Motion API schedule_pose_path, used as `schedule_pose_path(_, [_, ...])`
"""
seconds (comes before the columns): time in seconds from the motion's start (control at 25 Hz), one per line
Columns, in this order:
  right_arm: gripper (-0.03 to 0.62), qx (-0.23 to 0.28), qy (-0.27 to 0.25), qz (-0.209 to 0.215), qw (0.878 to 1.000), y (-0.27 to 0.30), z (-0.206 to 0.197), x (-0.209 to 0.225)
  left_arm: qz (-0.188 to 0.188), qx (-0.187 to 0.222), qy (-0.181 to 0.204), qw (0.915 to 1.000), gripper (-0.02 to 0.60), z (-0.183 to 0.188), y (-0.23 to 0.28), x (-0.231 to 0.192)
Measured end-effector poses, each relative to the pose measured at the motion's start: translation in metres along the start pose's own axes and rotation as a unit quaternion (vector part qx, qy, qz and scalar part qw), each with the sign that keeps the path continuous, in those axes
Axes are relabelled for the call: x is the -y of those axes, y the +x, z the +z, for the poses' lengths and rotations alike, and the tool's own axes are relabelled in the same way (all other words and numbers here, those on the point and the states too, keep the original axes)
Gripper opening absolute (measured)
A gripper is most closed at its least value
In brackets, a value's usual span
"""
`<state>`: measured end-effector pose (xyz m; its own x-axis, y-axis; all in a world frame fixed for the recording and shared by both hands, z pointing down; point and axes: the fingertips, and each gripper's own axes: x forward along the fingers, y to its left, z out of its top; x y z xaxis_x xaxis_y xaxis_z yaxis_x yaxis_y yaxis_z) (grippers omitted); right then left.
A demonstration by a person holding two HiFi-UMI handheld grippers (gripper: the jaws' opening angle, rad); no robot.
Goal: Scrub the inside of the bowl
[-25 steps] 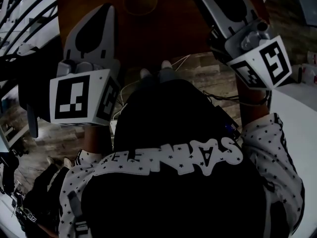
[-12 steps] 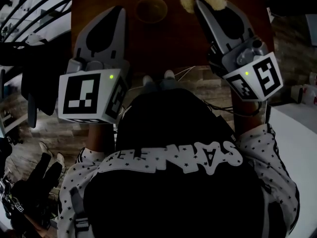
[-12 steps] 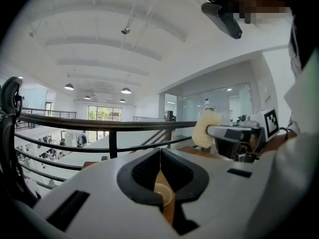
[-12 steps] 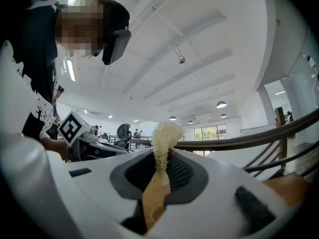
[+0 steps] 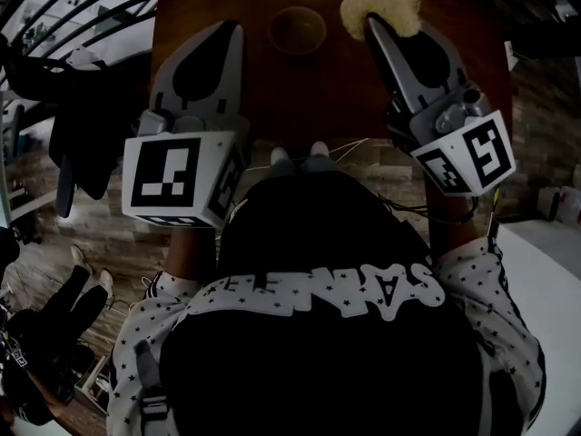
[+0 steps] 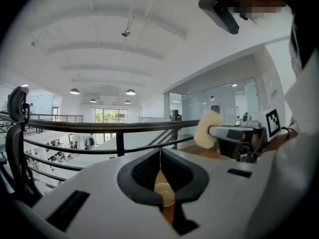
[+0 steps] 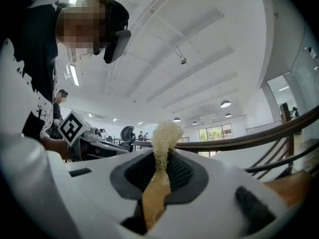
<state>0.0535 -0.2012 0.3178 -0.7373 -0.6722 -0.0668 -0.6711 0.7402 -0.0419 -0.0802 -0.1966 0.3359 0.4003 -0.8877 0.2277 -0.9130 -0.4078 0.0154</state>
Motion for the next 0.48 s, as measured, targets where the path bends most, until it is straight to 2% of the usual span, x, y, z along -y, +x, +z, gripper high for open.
schedule_pose_path(0.28, [0.061, 0.006, 0.003, 0.013, 1.0, 0.004, -0.002, -0.008, 0.021, 0.006, 0.005, 0.9998, 0.015, 0.003, -0.012, -0.009])
schedule_pose_path(0.48, [0.061, 0.005, 0.012, 0.017, 1.0, 0.005, -0.005, 0.01, 0.026, 0.002, 0.008, 0.9996, 0.017, 0.006, 0.002, -0.005])
